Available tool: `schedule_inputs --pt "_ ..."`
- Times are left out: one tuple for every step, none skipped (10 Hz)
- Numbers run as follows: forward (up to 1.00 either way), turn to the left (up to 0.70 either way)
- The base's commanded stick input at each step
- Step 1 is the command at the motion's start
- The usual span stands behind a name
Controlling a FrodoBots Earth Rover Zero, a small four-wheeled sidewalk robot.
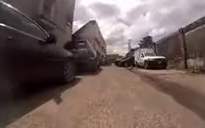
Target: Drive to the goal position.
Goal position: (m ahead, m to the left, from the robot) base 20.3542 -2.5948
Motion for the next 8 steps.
schedule_inputs --pt "0.85 0.0" --pt "0.85 0.0" --pt "0.85 0.0" --pt "0.85 0.0" --pt "0.85 0.0" --pt "0.85 0.0" --pt "0.85 0.0" --pt "0.85 -0.11"
